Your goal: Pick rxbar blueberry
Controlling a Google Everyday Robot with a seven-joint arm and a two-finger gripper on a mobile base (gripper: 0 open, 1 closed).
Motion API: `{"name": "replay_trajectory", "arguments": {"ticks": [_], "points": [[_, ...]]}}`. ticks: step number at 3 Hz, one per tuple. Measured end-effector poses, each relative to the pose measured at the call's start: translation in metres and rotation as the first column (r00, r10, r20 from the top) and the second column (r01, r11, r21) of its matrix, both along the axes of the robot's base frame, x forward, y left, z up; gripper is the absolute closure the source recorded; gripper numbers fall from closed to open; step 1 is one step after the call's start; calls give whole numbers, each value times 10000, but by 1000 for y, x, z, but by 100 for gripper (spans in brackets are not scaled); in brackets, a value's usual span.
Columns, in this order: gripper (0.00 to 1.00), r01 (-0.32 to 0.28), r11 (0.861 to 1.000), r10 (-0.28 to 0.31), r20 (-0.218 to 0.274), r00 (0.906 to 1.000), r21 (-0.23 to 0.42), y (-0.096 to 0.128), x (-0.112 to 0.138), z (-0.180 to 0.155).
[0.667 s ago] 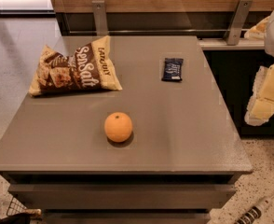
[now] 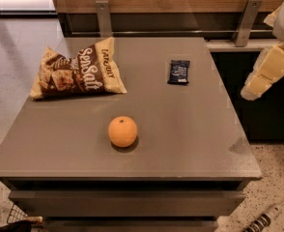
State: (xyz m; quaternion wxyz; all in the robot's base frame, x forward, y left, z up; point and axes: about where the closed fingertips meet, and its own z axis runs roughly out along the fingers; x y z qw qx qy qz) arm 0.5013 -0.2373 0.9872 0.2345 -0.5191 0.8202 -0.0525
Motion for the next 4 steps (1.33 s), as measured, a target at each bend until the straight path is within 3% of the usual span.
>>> {"name": "replay_trajectory", "arguments": {"ticks": [1, 2, 3, 4], "points": [[0, 2269, 9569, -2364, 323, 9711, 1811, -12, 61, -16], [0, 4203, 7945, -4599, -178, 8878, 4383, -16, 106, -44], [0, 5002, 6311, -5538, -1071, 8257, 5929, 5, 130, -63], [0, 5620, 5196, -6086, -1830, 7721, 6436, 23, 144, -69]]}}
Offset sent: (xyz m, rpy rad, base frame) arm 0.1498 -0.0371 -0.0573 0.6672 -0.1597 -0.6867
